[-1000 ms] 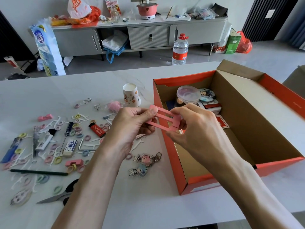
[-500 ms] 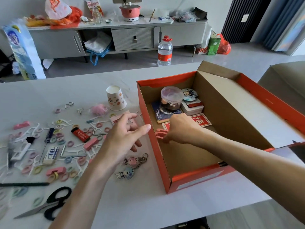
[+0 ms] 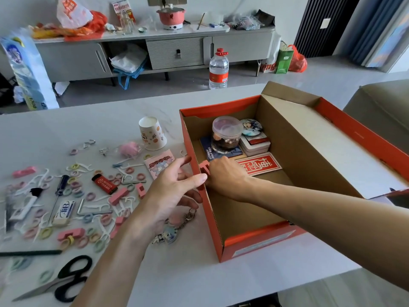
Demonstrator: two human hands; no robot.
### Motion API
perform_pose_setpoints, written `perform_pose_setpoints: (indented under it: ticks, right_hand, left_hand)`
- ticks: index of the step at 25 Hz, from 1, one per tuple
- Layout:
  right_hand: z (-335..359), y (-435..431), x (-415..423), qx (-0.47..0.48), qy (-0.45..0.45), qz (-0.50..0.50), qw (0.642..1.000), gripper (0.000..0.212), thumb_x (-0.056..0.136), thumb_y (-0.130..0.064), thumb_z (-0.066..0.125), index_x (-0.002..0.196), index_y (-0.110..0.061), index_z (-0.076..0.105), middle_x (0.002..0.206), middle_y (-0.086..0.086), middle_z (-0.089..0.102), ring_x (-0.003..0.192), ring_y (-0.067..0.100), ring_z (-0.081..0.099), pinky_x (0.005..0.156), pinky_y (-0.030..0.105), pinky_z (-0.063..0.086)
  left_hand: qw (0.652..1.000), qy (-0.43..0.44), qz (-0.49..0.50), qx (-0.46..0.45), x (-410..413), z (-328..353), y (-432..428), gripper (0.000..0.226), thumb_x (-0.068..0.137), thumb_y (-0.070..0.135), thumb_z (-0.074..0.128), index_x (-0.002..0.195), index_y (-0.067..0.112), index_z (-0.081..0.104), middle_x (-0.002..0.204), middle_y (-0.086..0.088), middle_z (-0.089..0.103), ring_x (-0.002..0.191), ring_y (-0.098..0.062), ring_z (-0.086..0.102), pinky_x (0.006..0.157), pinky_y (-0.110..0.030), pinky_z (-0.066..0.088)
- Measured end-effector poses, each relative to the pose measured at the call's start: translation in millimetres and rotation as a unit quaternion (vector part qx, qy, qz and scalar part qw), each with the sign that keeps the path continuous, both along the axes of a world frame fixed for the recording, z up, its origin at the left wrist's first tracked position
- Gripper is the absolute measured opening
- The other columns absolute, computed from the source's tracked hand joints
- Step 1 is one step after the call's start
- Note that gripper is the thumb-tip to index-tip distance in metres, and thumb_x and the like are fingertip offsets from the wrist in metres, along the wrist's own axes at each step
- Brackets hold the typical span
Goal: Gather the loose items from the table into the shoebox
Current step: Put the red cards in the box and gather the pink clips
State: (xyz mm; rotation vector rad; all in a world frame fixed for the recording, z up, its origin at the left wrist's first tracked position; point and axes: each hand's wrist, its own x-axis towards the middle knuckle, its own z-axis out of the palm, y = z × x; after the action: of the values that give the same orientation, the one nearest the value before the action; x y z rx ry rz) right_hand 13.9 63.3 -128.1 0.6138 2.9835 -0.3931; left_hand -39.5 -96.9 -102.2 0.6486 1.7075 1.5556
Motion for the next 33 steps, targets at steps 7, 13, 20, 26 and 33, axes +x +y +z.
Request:
perform_pose_setpoints:
  ticks: [7,13,20,26,33]
  right_hand:
    - [-2.1,11.8,7.6,0.001,0.034,0.06,0.998,0.026,0.082,-0.03,0.074,0.087,-0.009,0.06,0.08,0.004,0.058,0.063,0.015,0.048,0.042,0.02,0.026]
    - [-2.5,6.4,-7.1,0.044,0.059,0.043,0.996,0.013,0.092,-0.02,0.057,0.081,-0.016,0.052,0.079,0.004,0.06,0.071,0.025,0.061,0.054,0.029,0.04]
    - [-7.7,16.3,-34.0,0.106,0.076,0.046,0.99,0.017,0.096,-0.016,0.052,0.106,-0.006,0.062,0.102,0.012,0.066,0.087,0.031,0.066,0.06,0.033,0.041]
    - [-12.7,22.2,-55.4,0.114,0.075,0.02,0.99,0.021,0.097,-0.006,0.046,0.112,-0.003,0.061,0.109,0.014,0.067,0.096,0.033,0.066,0.065,0.035,0.043]
    - [-9.6,24.5,-56.0,0.073,0.085,0.02,0.993,0.02,0.094,0.0,0.049,0.107,-0.001,0.065,0.106,0.018,0.068,0.096,0.037,0.066,0.071,0.04,0.052]
  left_hand:
    - [0.999,-0.044,-0.017,0.016,-1.5,-2.5,2.7,0.039,0.087,0.018,0.071,0.116,0.037,0.056,0.077,-0.006,0.07,0.065,-0.022,0.068,0.053,-0.026,0.053]
    - [0.998,-0.057,-0.038,0.017,-3.0,-2.8,3.9,0.047,0.086,0.017,0.071,0.131,0.018,0.057,0.081,-0.011,0.068,0.065,-0.023,0.066,0.053,-0.026,0.054]
    - [0.995,-0.091,-0.039,0.005,-5.4,-2.3,4.4,0.066,0.074,0.022,0.074,0.134,0.01,0.053,0.079,-0.016,0.066,0.059,-0.024,0.064,0.049,-0.025,0.053]
    - [0.993,-0.108,-0.037,-0.006,-7.4,-1.0,5.2,0.068,0.075,0.02,0.074,0.136,0.006,0.049,0.085,-0.022,0.066,0.058,-0.025,0.065,0.048,-0.025,0.053]
    - [0.993,-0.108,-0.037,-0.008,-7.8,1.1,5.3,0.069,0.073,0.02,0.074,0.134,0.001,0.049,0.084,-0.023,0.065,0.057,-0.024,0.064,0.048,-0.024,0.053]
